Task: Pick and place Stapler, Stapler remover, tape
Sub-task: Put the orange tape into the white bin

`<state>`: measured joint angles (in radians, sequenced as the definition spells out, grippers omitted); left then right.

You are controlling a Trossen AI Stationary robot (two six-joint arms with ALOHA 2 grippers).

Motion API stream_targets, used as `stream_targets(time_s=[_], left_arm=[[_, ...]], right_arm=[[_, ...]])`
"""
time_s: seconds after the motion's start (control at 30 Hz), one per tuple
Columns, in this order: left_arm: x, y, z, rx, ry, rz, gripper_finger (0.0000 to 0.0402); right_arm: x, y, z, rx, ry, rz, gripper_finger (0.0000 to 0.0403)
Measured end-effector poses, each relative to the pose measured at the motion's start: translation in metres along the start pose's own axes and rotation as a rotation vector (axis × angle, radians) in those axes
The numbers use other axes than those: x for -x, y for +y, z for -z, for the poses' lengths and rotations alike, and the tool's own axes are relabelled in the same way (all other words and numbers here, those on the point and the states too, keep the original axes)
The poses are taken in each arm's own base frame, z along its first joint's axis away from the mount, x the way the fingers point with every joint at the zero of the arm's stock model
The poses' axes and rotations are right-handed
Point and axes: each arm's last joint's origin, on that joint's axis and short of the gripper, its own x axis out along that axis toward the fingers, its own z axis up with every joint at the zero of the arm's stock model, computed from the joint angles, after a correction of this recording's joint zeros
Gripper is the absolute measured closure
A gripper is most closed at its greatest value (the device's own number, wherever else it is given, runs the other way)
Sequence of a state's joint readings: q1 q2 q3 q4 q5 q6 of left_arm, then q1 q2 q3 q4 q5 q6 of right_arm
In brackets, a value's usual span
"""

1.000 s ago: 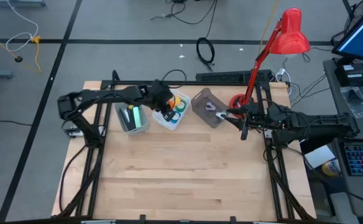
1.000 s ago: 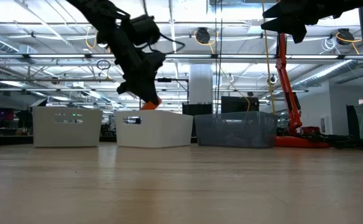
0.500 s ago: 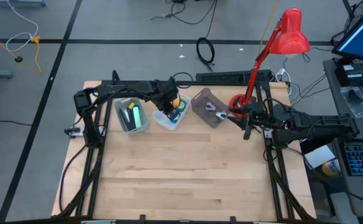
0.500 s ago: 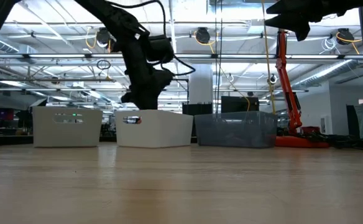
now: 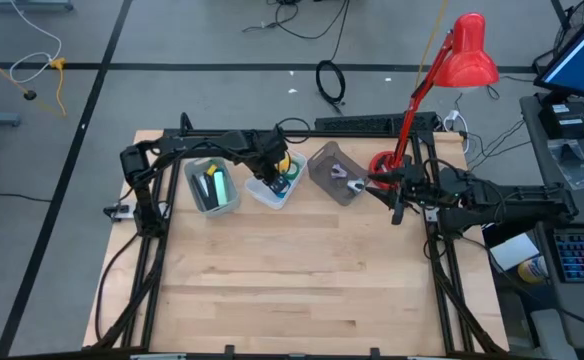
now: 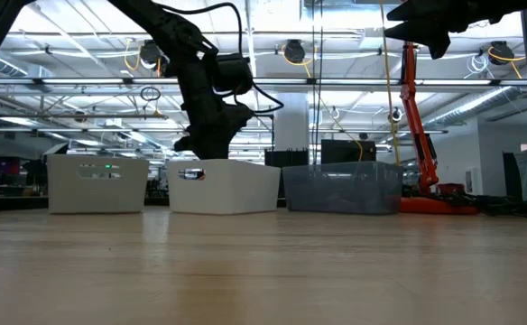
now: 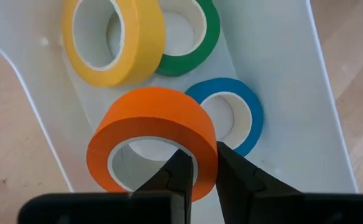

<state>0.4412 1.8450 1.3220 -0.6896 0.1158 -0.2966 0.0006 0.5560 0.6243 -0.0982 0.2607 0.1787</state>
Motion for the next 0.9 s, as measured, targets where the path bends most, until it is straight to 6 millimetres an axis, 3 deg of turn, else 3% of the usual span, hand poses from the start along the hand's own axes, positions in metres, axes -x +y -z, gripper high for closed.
stream_targets(time_s=[0.77,0.9], left_arm=[[-0.011,0.002,0.007,0.032,-0.015,-0.005,0.0335],[-0.011,0.002,0.007,0.024,-0.015,-0.005,0.0311]], right_arm=[[0.000,0.000,0.000,-0.001,-0.004,-0.001,0.0232],[0.000,0.000,0.000,-0.001,-0.004,-0.001,0.0231]])
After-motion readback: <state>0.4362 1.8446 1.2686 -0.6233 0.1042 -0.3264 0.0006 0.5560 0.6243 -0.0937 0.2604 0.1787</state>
